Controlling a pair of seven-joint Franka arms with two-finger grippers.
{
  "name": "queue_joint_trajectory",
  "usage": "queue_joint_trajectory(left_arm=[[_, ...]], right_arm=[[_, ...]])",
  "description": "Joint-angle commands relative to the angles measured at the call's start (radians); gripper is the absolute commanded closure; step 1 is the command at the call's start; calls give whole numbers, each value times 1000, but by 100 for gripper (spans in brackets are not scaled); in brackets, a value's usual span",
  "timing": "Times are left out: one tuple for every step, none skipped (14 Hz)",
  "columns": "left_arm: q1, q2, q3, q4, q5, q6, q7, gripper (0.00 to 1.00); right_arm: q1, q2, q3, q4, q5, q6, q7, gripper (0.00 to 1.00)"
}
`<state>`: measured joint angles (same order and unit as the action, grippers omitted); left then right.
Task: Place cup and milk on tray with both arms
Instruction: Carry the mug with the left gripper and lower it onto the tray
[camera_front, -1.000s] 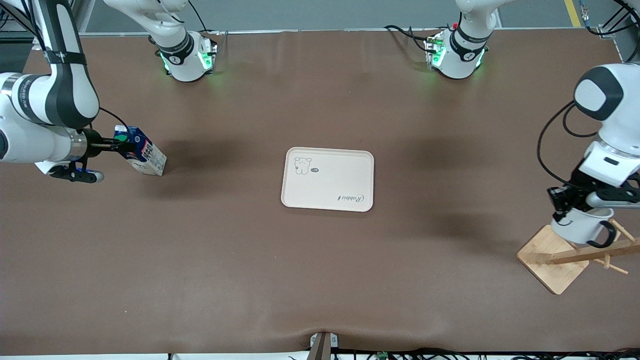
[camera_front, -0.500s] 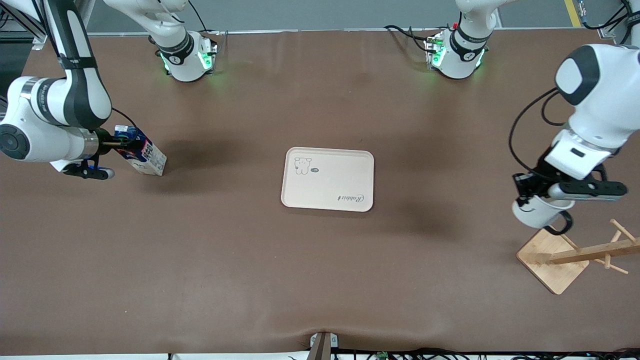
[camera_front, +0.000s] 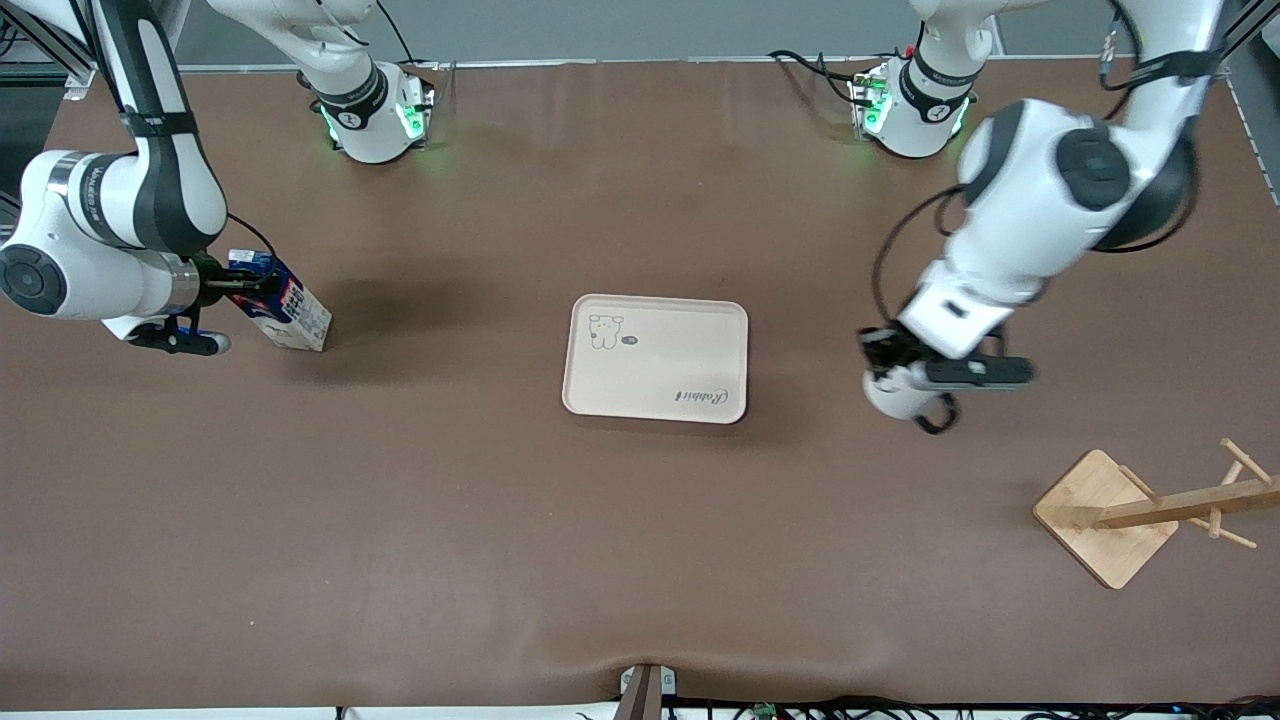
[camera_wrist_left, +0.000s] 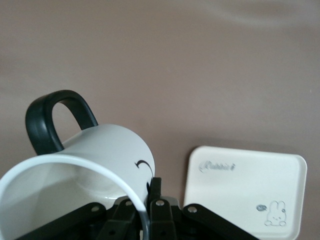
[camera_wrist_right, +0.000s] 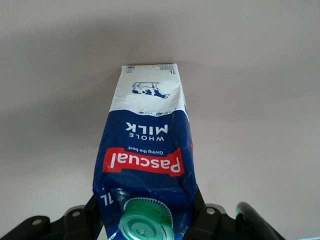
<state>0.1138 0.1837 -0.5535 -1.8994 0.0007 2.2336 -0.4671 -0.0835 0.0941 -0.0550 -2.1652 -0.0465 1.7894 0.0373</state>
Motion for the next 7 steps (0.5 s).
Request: queue_joint_trajectory(left_arm=[[-109,81,1,71,67,-46,-128,100],[-149,121,1,103,68,-60,-158,100],[-183,156,1,134,68,-75,-177,100],[-215,195,3,163,68,-86,-195,100],[-244,236,4,198,68,-91,-218,100],[-270,273,7,229,70,-103,-247,100],[-296,308,9,253,87,-113,-278,100]], right_arm=[[-4,-22,3,33,-19,-68,12,100],[-2,-14,3,71,-18,-118,15,100],[-1,-1,3,102,-18,-152,16,100],[-1,1,3,123,-15,-171,18,100],[-4,1,3,136,-13,-174,18,100],[-5,1,3,149,-13,-176,10,100],[-8,1,3,159,-13,-176,9,100]])
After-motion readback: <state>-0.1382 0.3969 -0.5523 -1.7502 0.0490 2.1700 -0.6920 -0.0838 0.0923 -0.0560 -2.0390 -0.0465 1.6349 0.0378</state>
